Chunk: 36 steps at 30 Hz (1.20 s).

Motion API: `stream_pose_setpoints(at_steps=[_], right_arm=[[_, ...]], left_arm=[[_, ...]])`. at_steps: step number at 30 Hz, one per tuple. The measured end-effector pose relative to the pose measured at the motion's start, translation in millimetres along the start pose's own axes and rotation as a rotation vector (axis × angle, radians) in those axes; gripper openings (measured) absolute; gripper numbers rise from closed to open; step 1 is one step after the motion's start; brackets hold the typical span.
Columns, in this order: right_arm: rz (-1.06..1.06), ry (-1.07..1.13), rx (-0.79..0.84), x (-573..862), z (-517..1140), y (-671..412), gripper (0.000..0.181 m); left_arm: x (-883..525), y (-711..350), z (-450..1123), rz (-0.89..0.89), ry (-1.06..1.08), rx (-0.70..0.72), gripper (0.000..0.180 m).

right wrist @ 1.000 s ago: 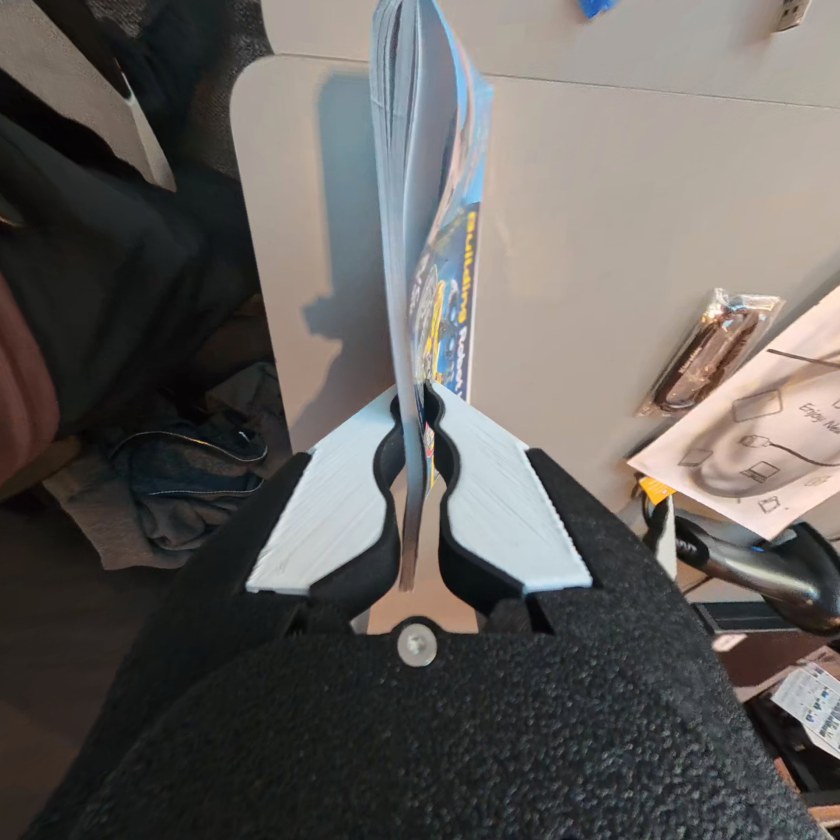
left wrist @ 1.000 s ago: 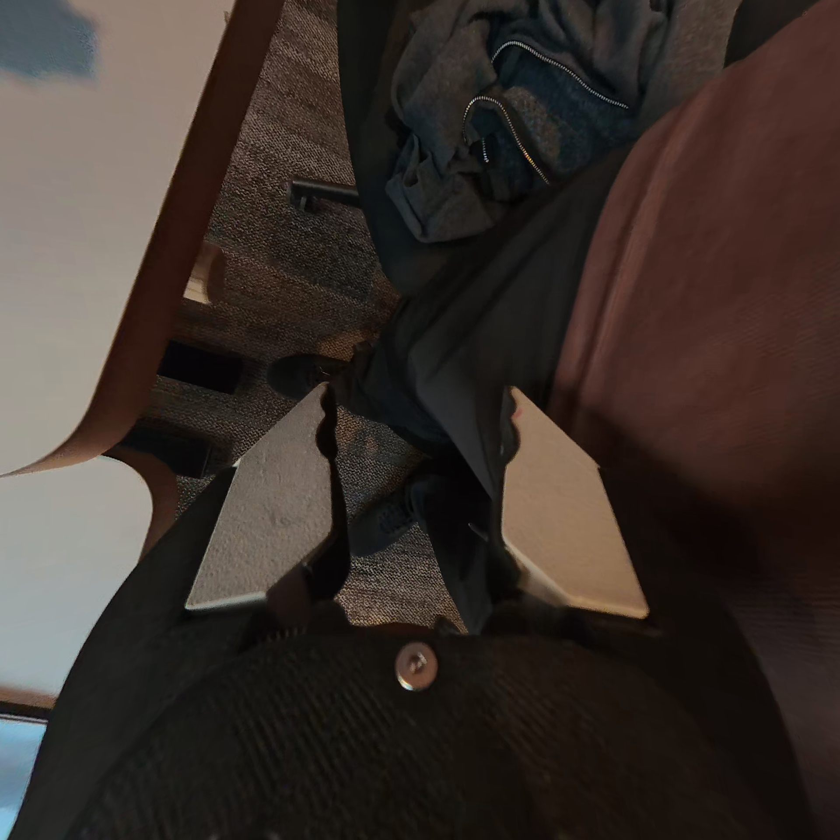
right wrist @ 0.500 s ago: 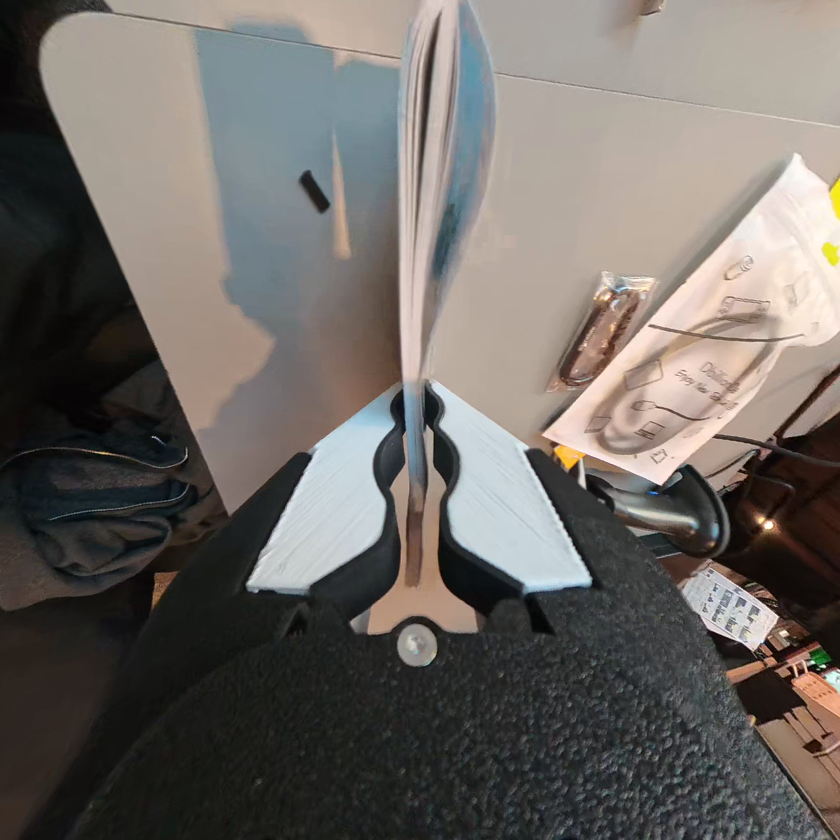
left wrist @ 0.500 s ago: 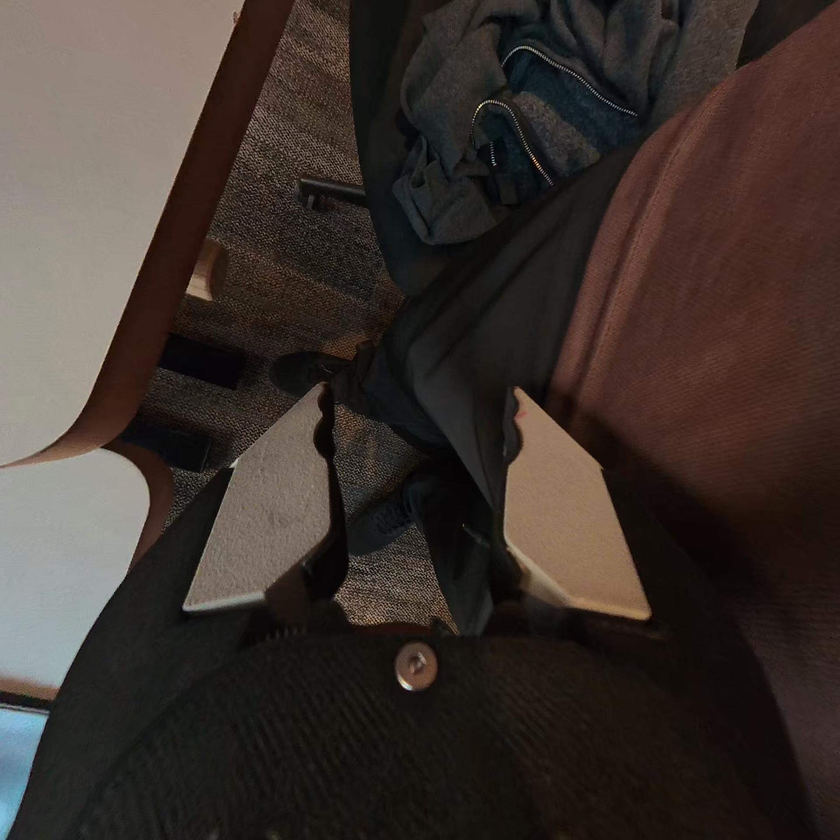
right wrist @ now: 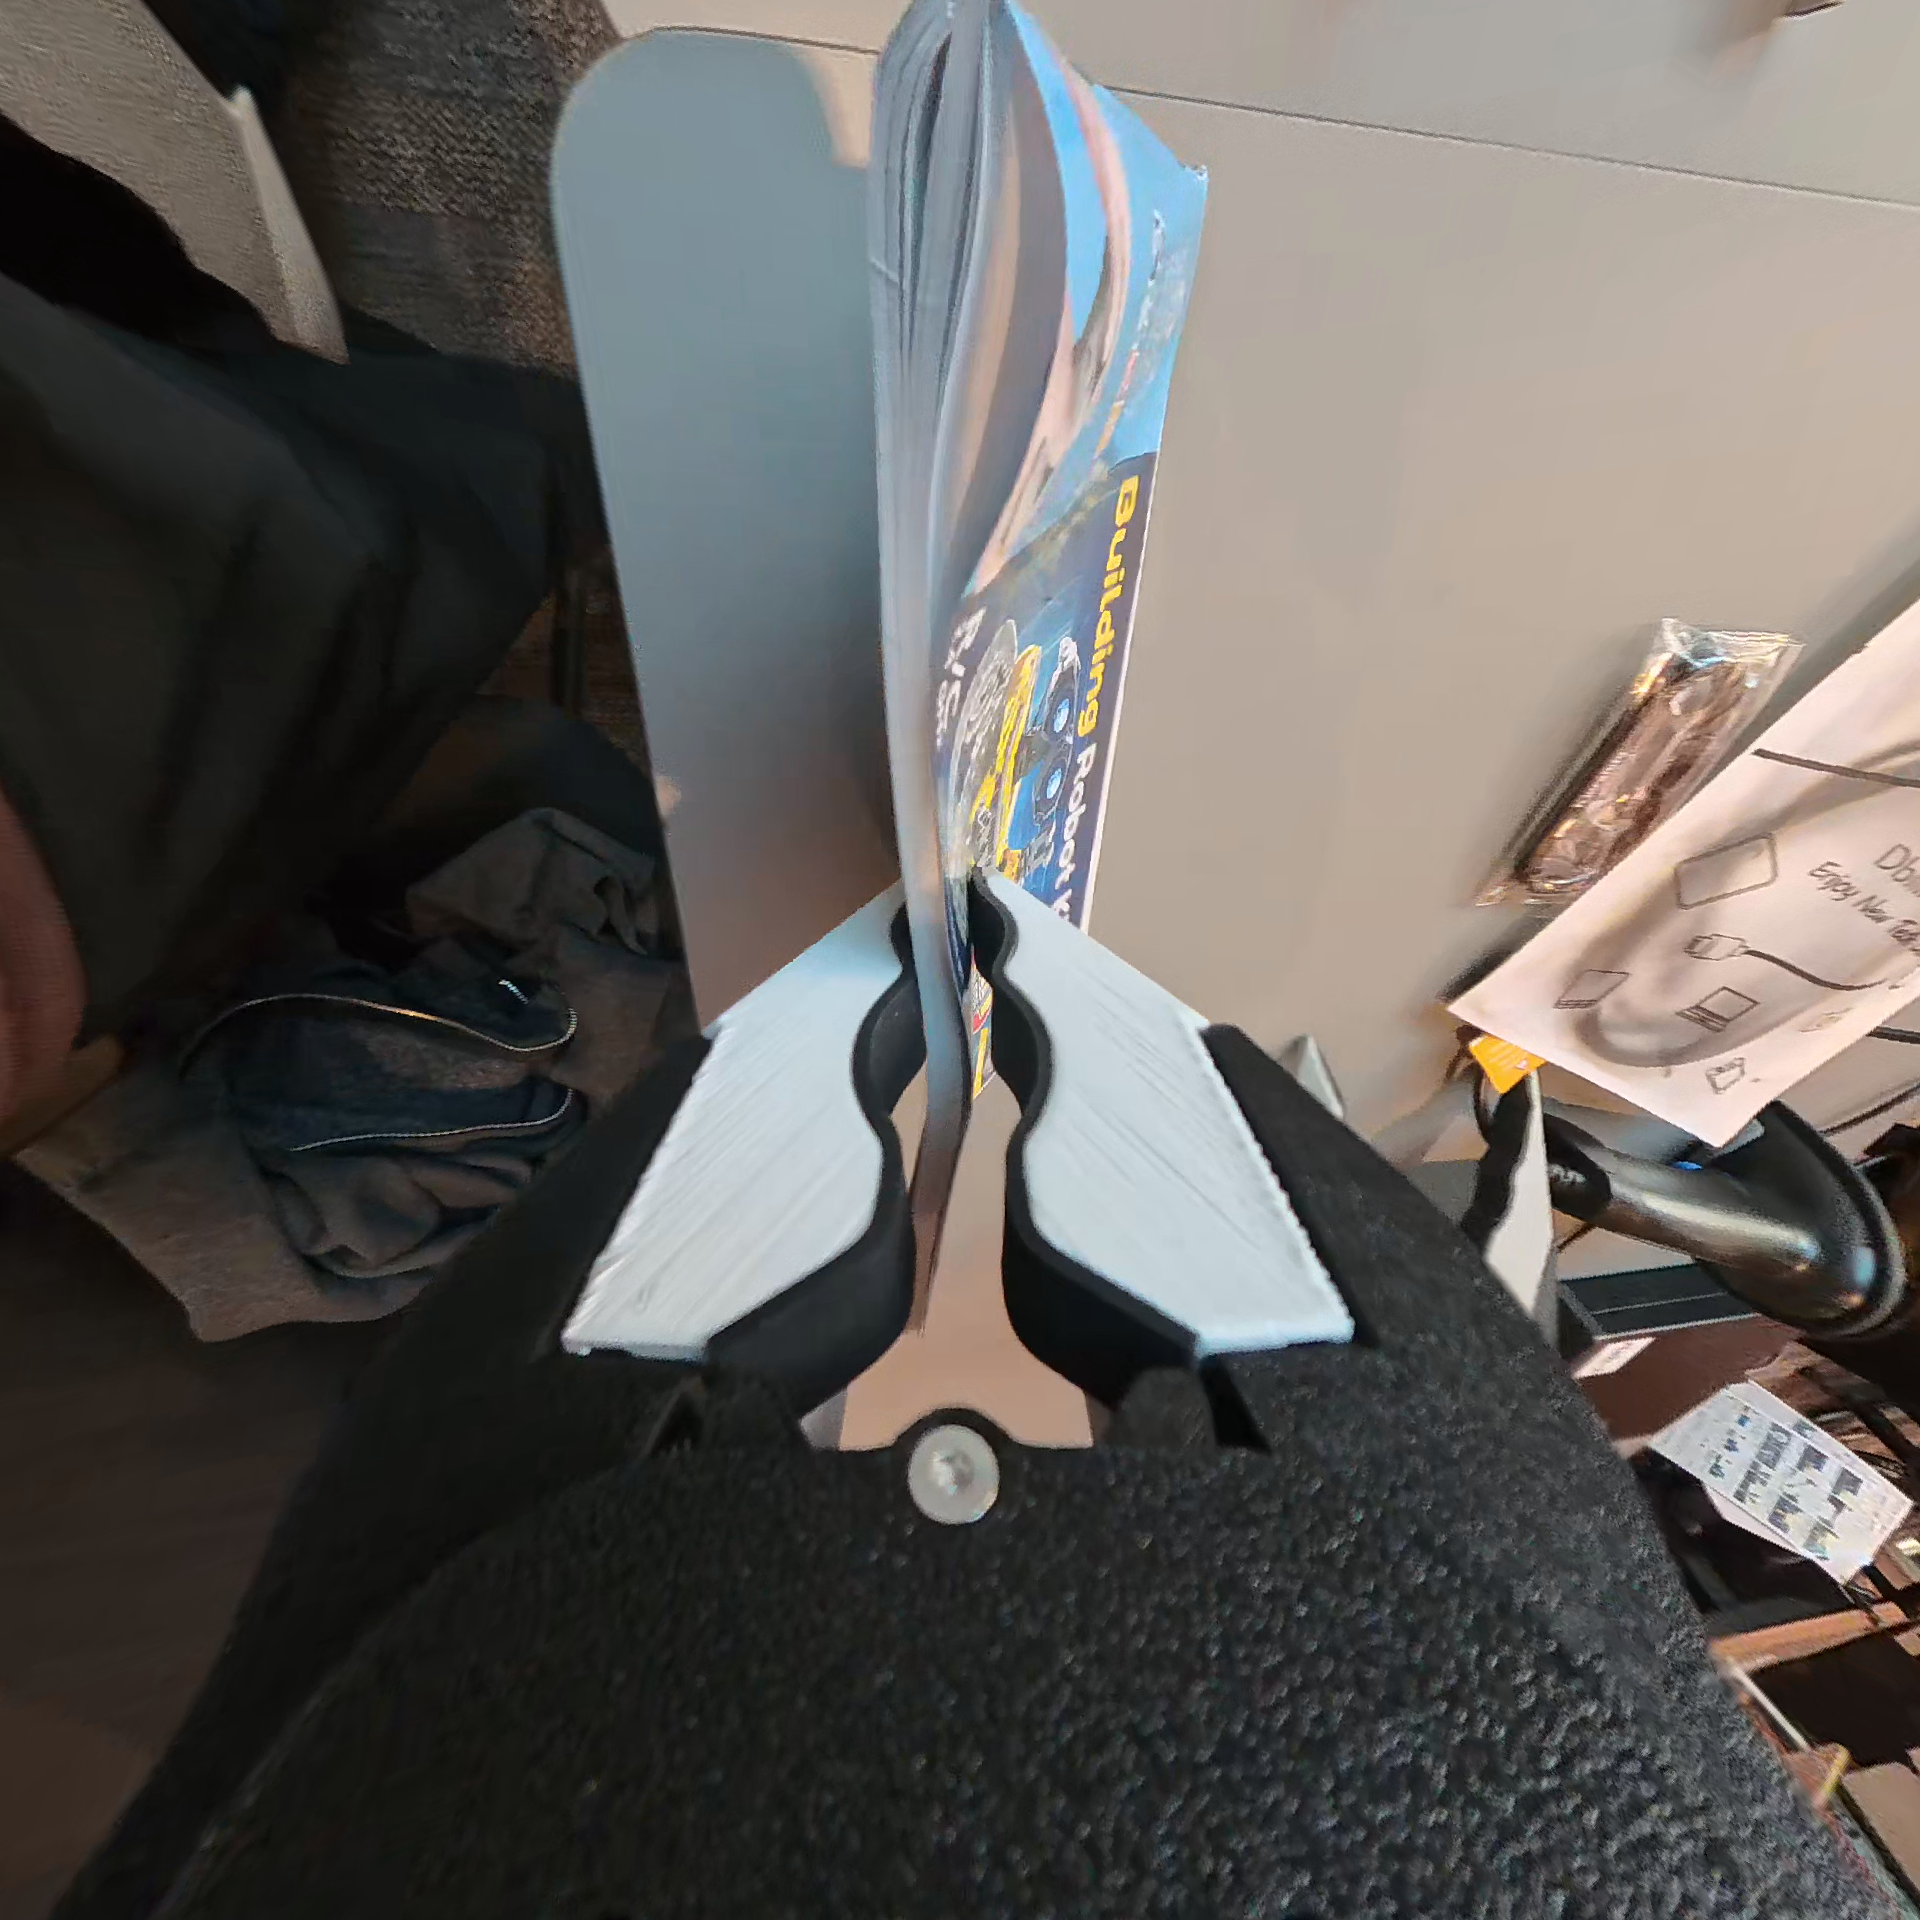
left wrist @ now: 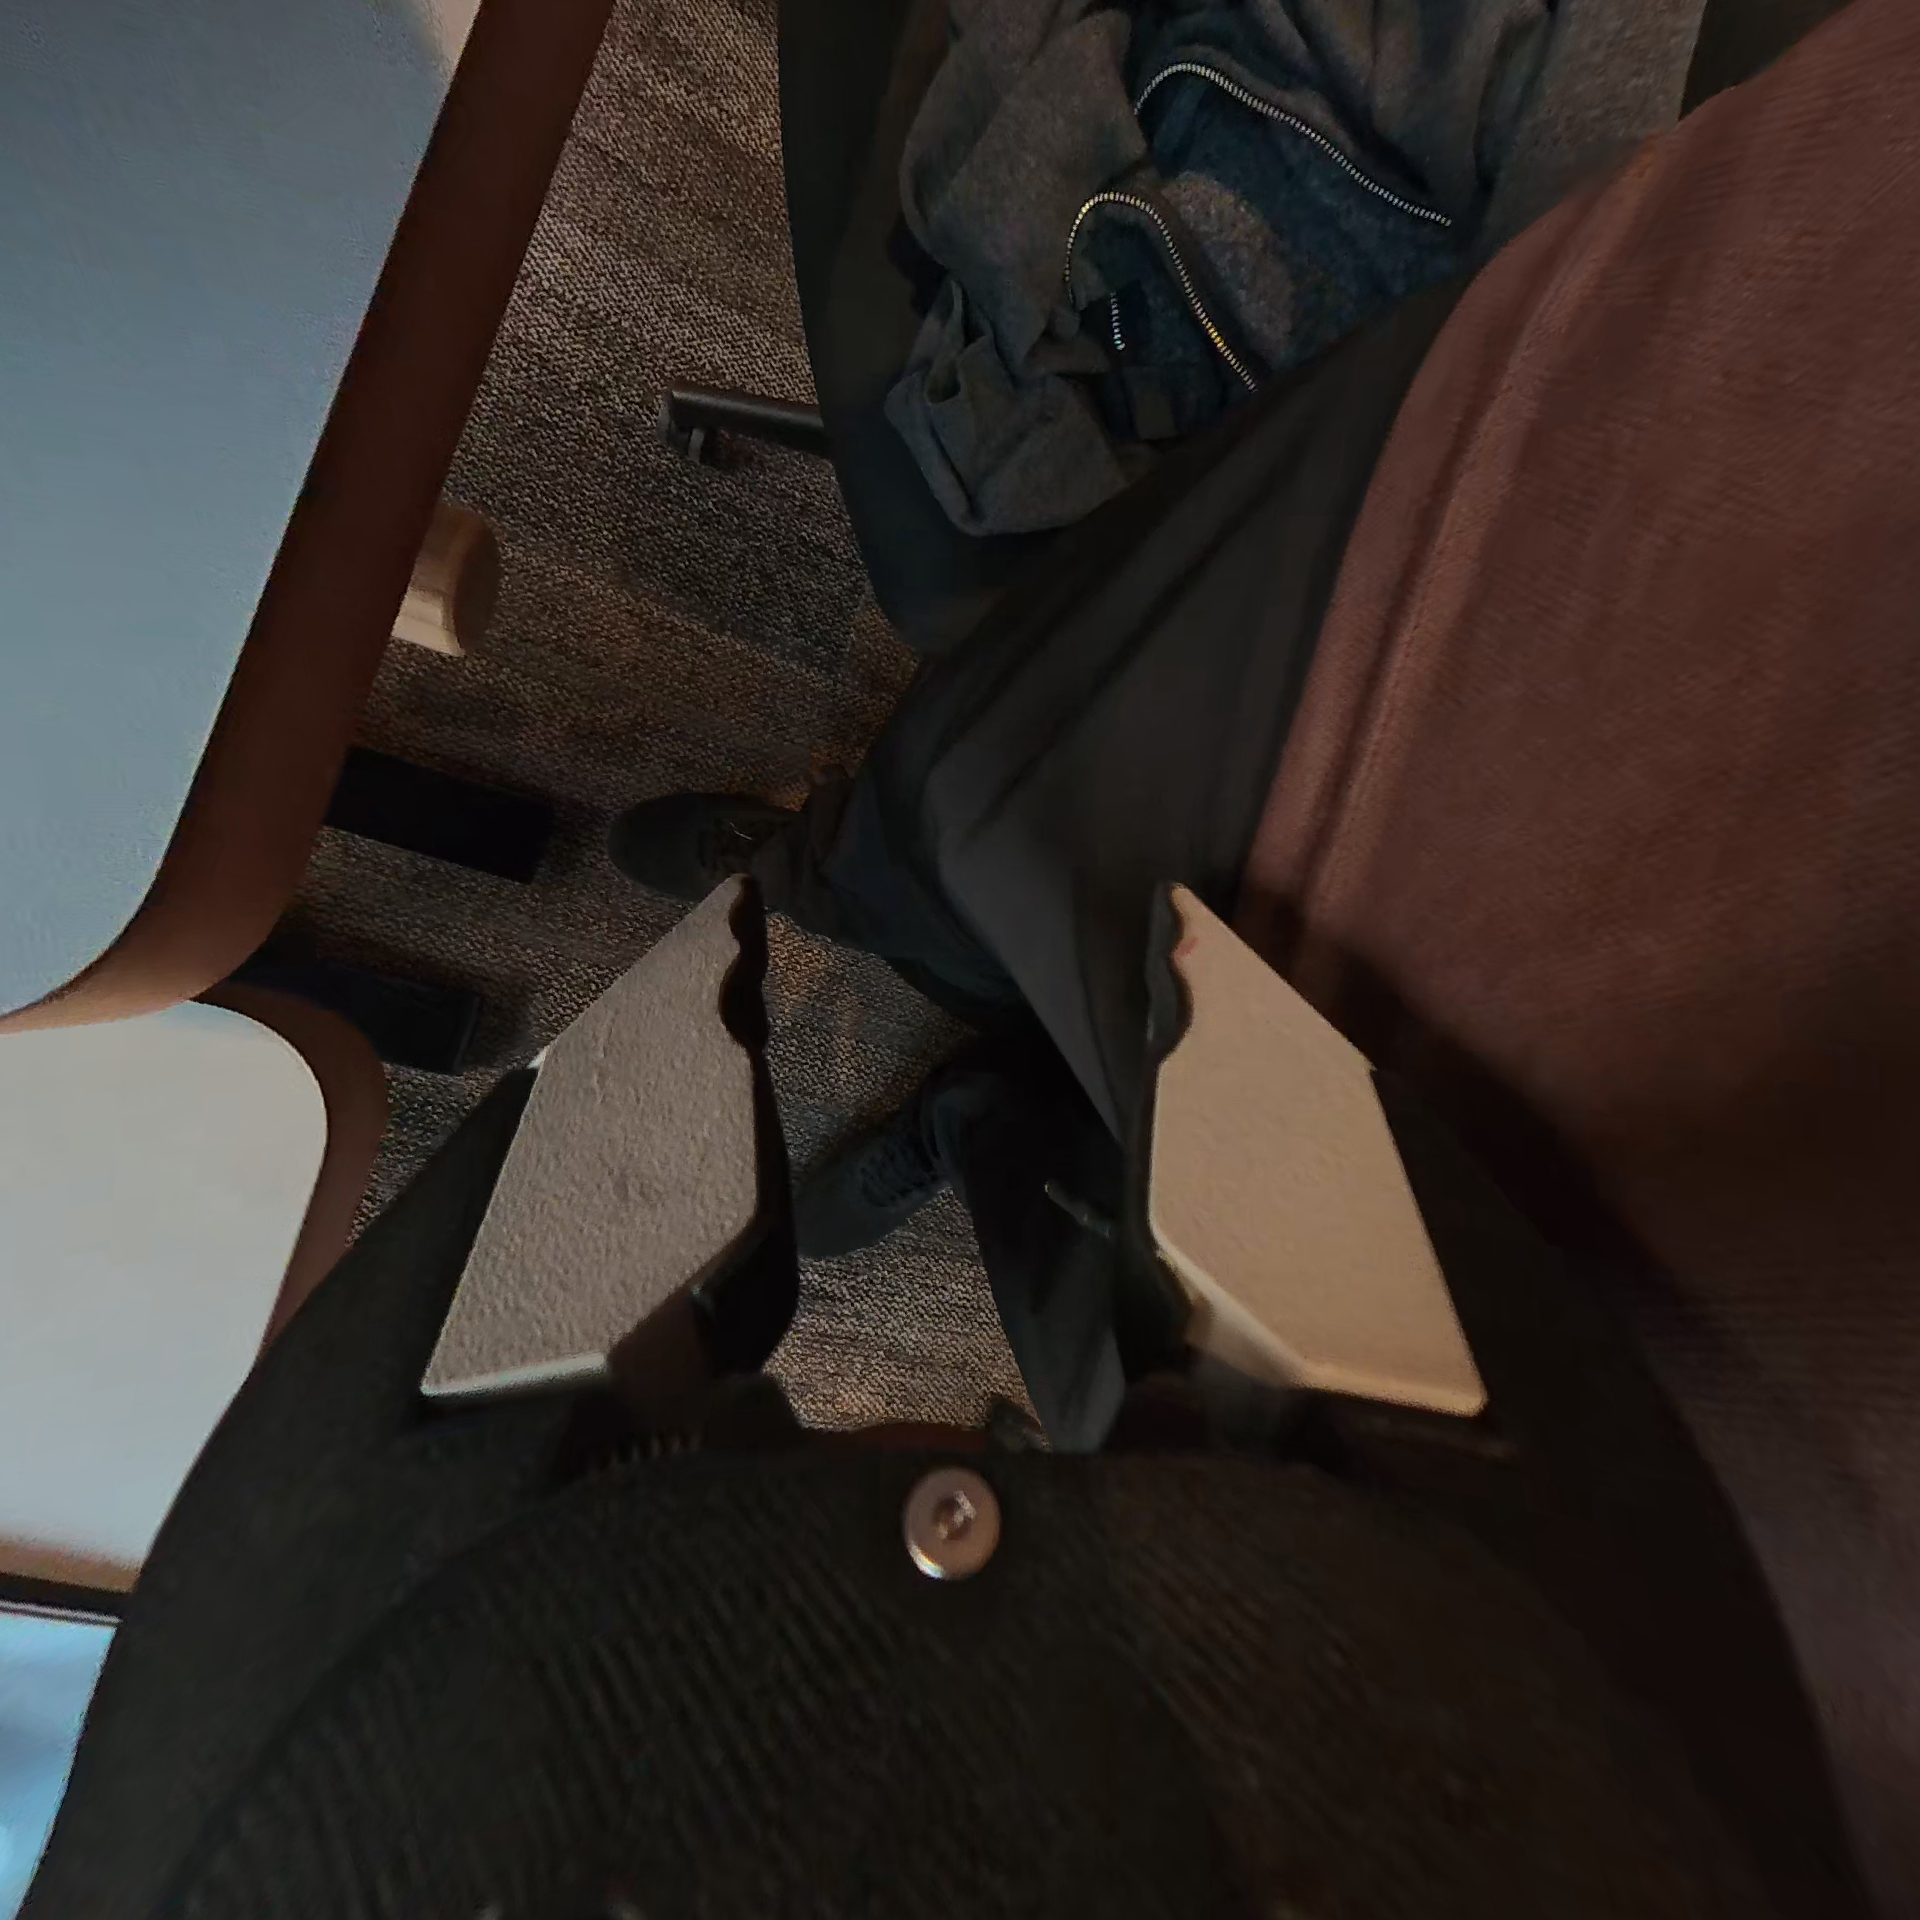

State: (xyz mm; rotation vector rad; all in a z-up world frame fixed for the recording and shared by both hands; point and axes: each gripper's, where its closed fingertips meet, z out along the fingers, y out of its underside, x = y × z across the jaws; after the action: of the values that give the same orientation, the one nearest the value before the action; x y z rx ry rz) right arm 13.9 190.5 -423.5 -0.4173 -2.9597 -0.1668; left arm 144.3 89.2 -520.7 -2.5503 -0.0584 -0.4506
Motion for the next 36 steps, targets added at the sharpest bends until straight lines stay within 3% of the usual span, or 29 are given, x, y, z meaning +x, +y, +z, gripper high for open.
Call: stream_pose_setpoints(at_steps=[16, 36], right_arm=[[0.123, 0.146, -0.013, 67, -18, 13, 0.003], [0.093, -0.073, -0.025, -45, -6, 5, 0.003]], left_arm=[[-3, 4, -5, 0.022, -0.016, -0.006, 0.072], [-9, 1, -2, 0.052, -0.056, -0.013, 0.07]])
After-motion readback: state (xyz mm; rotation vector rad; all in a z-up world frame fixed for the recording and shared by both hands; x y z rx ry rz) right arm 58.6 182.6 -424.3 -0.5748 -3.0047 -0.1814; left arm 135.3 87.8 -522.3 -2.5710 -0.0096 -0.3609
